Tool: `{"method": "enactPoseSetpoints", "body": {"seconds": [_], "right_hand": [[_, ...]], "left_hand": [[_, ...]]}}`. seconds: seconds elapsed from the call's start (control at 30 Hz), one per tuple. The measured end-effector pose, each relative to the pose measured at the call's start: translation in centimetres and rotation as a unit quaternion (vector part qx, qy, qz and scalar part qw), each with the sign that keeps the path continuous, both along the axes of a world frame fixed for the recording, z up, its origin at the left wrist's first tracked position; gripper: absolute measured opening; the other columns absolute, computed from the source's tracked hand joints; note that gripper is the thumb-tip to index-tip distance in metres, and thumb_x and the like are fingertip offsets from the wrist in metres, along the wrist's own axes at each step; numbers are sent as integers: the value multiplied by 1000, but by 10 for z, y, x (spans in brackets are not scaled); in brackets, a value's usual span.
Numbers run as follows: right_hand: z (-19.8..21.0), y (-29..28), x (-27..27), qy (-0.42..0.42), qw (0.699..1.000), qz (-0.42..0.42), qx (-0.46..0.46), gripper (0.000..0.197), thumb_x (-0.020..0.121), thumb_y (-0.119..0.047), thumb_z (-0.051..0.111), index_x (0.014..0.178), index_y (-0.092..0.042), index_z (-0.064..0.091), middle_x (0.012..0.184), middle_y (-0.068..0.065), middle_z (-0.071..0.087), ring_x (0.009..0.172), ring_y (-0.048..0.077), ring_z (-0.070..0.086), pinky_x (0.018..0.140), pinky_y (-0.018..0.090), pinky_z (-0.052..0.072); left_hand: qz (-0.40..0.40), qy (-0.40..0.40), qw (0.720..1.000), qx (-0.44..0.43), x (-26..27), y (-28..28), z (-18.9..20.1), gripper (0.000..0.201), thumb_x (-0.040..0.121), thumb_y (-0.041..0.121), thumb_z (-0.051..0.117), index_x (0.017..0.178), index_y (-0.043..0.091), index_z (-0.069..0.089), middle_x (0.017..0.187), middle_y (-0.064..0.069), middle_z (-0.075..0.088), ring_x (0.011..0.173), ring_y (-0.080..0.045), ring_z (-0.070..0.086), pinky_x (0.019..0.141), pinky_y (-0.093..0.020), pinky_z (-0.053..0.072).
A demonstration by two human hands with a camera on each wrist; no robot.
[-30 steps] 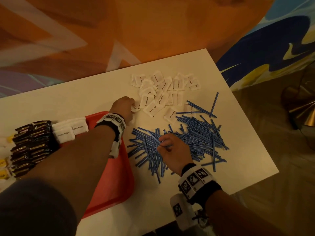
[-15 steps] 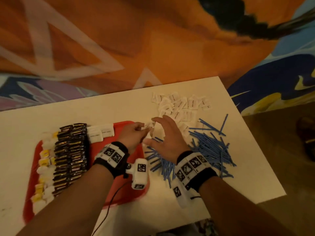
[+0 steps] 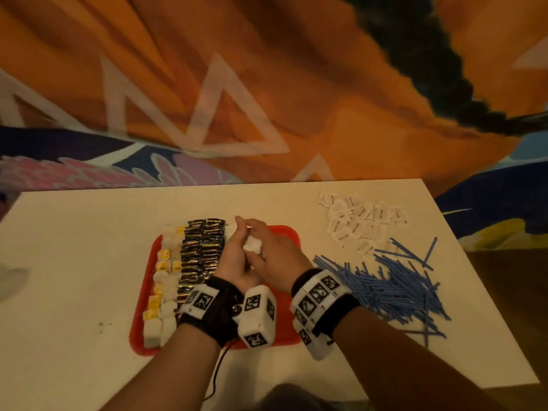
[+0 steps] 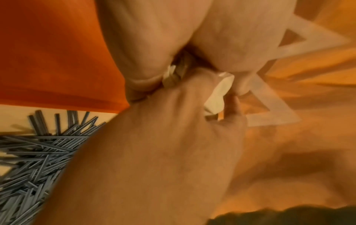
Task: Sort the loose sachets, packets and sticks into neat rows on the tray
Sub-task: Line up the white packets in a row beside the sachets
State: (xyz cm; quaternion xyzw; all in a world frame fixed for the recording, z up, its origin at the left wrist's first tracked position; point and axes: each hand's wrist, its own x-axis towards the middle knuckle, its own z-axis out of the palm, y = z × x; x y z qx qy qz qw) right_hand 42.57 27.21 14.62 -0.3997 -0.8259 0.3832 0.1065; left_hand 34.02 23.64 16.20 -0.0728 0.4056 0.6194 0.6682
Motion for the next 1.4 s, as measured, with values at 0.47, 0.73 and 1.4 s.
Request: {"method": "enactPoseSetpoints", "body": {"seconds": [0.47, 0.73, 1.4], "right_hand": [[32, -36, -45, 96, 992, -59, 48, 12, 80, -17, 78, 79, -20, 66, 80, -11, 49, 74, 6, 47, 64, 5, 32], [26, -29, -38, 264, 926, -219, -158, 19, 86, -2, 70, 82, -20, 64, 89, 13, 67, 74, 24, 69, 62, 29, 54], [23, -18, -33, 270, 910, -199, -242, 18, 81, -3, 77, 90, -16, 69, 86, 3, 73, 75, 15, 66, 61, 25, 50]], "left_hand": [[-64, 137, 988, -43, -63, -39, 4, 27, 104, 12, 37, 85, 7, 56, 52, -4, 66, 49, -16, 65, 43, -24, 53], [-38, 113, 993, 6, -90, -48, -11, 18, 103, 20, 48, 110, 11, 63, 86, -6, 59, 61, -12, 50, 44, -18, 47], [-66, 380, 920, 75, -87, -48, -8, 18, 91, 12, 69, 100, -4, 67, 69, -12, 54, 51, -17, 46, 44, -23, 40]]}}
